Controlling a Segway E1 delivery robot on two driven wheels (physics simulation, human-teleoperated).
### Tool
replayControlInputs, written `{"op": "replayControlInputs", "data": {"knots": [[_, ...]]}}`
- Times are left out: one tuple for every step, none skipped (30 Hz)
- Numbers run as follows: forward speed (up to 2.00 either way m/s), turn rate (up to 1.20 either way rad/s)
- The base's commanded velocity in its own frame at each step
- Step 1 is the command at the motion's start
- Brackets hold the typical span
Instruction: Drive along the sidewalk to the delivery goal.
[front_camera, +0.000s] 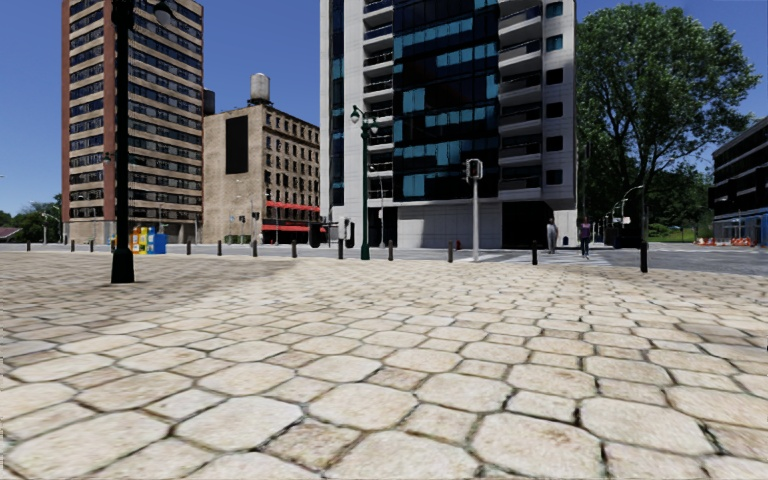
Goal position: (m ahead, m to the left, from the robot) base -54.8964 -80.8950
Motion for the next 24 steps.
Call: {"op": "replayControlInputs", "data": {"knots": [[2.00, -0.49], [2.00, -0.98], [2.00, -1.20], [2.00, -1.20], [2.00, -1.20], [2.00, -1.20], [2.00, -1.20], [2.00, -1.12], [2.00, -0.62], [2.00, -0.16], [2.00, -0.03], [2.00, 0.00], [2.00, 0.00], [2.00, 0.00], [2.00, 0.00], [2.00, 0.00], [2.00, 0.00], [2.00, 0.00], [2.00, 0.00], [2.00, 0.00], [2.00, 0.00], [2.00, 0.00], [2.00, 0.00], [2.00, 0.00]]}}
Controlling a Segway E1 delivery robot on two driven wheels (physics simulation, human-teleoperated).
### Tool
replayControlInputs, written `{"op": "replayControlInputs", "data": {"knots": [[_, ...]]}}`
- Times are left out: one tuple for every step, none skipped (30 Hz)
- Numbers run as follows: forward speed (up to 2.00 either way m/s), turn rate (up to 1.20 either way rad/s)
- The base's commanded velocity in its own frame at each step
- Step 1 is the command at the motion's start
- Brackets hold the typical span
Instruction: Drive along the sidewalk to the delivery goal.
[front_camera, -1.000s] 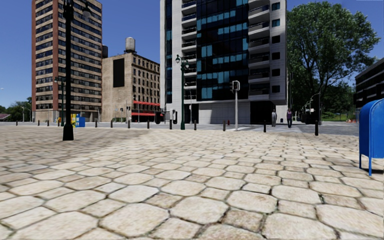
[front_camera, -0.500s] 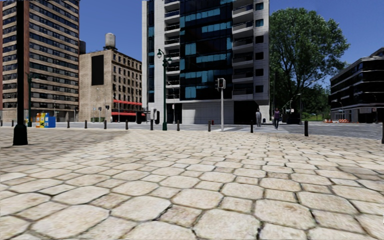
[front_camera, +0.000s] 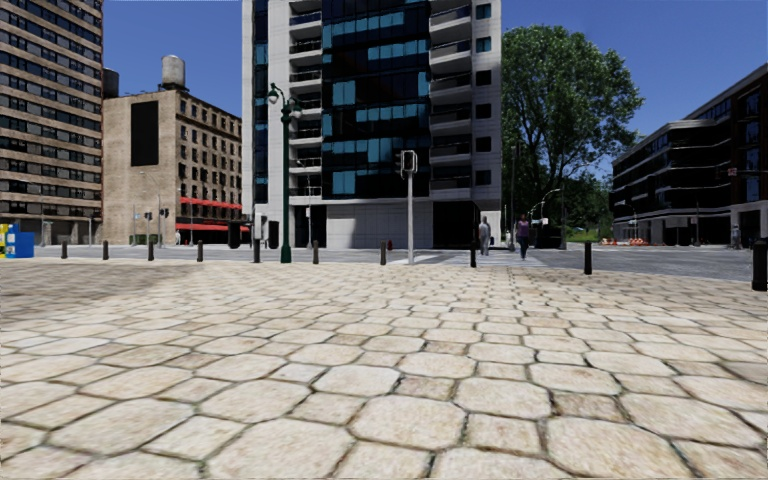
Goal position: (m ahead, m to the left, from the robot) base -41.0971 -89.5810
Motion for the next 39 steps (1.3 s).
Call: {"op": "replayControlInputs", "data": {"knots": [[2.00, 0.00], [2.00, -0.04], [2.00, -0.31], [2.00, -0.49], [2.00, -0.59], [2.00, -0.82], [2.00, -0.95], [2.00, -0.95], [2.00, -0.98], [2.00, -0.99], [2.00, -1.00], [2.00, -1.00], [2.00, -1.00], [2.00, -1.00], [2.00, -1.00], [2.00, -1.00], [2.00, -0.99], [2.00, -0.98], [2.00, -0.98], [2.00, -0.98], [2.00, -0.91], [2.00, -0.69], [2.00, -0.69], [2.00, -0.29], [2.00, -0.13], [2.00, -0.02], [2.00, 0.00], [2.00, 0.00], [2.00, 0.00], [2.00, 0.00], [2.00, 0.00], [2.00, 0.00], [2.00, 0.00], [2.00, 0.00], [2.00, 0.00], [2.00, 0.00], [2.00, 0.00], [2.00, 0.00], [2.00, 0.00]]}}
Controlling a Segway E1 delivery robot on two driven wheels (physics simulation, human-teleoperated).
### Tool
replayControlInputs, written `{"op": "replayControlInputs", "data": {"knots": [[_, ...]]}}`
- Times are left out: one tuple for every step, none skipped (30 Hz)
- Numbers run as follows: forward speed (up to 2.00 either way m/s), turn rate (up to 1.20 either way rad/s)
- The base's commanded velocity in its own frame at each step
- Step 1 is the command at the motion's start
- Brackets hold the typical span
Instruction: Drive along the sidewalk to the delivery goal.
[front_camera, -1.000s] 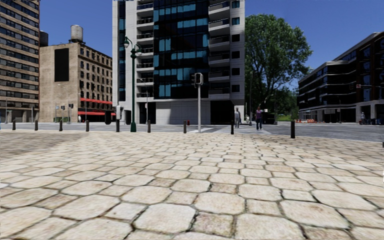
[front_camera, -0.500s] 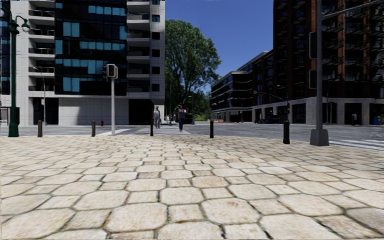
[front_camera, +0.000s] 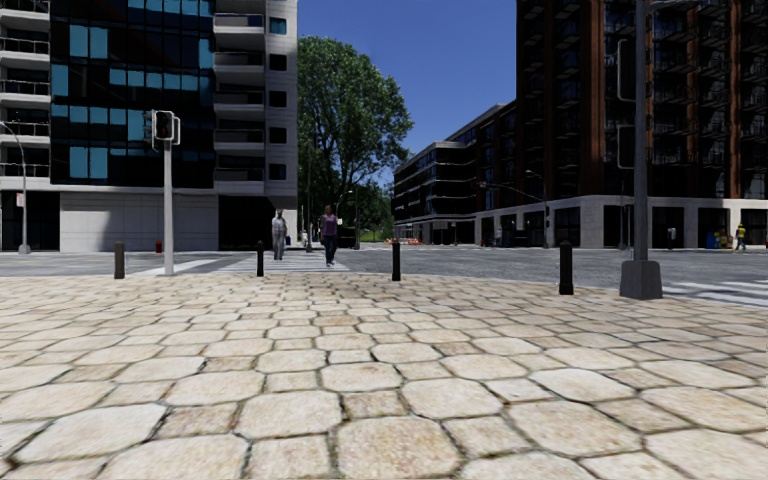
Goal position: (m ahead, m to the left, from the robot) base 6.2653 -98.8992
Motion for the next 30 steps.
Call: {"op": "replayControlInputs", "data": {"knots": [[2.00, 0.00], [2.00, 0.00], [2.00, 0.00], [2.00, -0.02], [2.00, -0.23], [2.00, -0.52], [2.00, -0.62], [2.00, -0.65], [2.00, -0.66], [2.00, -0.66], [2.00, -0.66], [2.00, -0.66], [2.00, -0.66], [2.00, -0.66], [2.00, -0.66], [2.00, -0.66], [2.00, -0.66], [2.00, -0.66], [2.00, -0.66], [2.00, -0.66], [2.00, -0.66], [2.00, -0.66], [2.00, -0.66], [2.00, -0.66], [2.00, -0.66], [2.00, -0.66], [2.00, -0.66], [2.00, -0.66], [2.00, -0.66], [2.00, -0.66]]}}
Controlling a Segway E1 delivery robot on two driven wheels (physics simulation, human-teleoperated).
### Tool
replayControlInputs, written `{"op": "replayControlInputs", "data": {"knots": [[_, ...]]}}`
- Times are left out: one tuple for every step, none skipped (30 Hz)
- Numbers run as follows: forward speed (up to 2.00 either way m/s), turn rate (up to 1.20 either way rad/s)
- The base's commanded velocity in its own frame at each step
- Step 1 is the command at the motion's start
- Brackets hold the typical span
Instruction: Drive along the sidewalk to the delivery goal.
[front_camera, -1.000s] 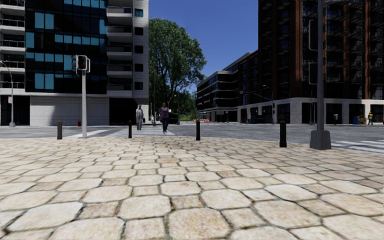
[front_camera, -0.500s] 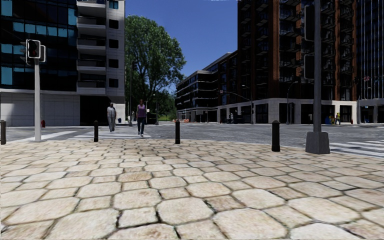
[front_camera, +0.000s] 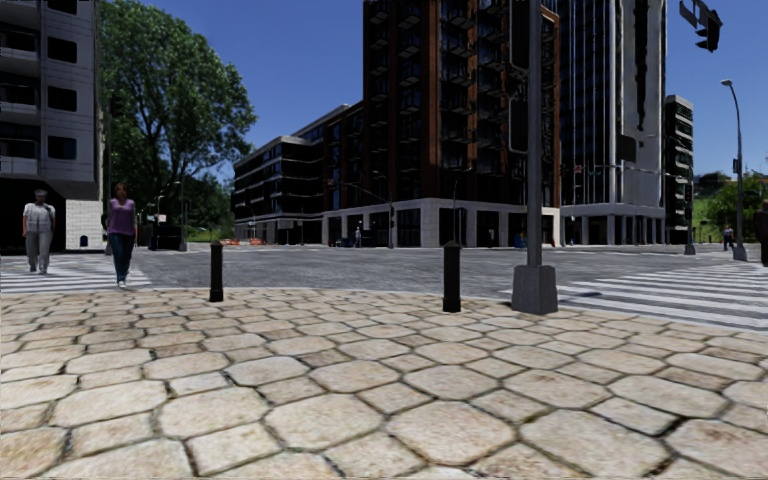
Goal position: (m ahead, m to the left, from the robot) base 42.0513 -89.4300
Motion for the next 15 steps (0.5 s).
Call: {"op": "replayControlInputs", "data": {"knots": [[2.00, -0.66], [2.00, -0.66], [2.00, -0.66], [2.00, -0.66], [2.00, -0.66], [2.00, -0.66], [2.00, -0.66], [2.00, -0.66], [2.00, -0.66], [2.00, -0.66], [2.00, -0.66], [2.00, -0.66], [2.00, -0.66], [2.00, -0.66], [2.00, -0.66]]}}
